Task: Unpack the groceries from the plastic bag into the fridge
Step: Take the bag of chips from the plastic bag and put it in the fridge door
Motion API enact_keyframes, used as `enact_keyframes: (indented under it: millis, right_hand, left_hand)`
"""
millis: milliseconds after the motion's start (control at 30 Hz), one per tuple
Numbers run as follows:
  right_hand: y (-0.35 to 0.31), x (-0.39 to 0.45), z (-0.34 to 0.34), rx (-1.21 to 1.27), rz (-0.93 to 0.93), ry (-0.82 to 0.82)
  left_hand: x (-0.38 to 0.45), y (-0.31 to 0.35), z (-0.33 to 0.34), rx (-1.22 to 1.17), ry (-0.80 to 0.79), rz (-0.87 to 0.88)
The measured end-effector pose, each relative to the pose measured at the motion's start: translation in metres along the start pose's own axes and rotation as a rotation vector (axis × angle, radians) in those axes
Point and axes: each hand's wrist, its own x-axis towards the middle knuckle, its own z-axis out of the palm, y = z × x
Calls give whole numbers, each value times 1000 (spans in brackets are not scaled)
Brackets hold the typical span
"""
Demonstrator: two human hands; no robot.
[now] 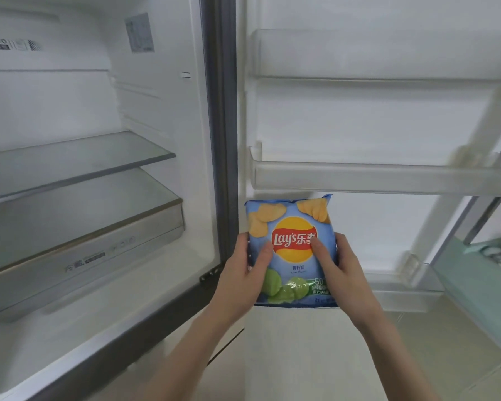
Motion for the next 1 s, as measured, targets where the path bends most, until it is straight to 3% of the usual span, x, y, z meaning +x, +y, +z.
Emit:
enact_keyframes:
  millis: [633, 1000]
  right_hand:
    - [18, 51, -24, -45, -87, -35]
    - [44, 69, -45, -144, -88, -54]
  left_hand:
    - [45, -9, 20, 83, 72, 59]
    - [52, -27, 35, 326, 141, 65]
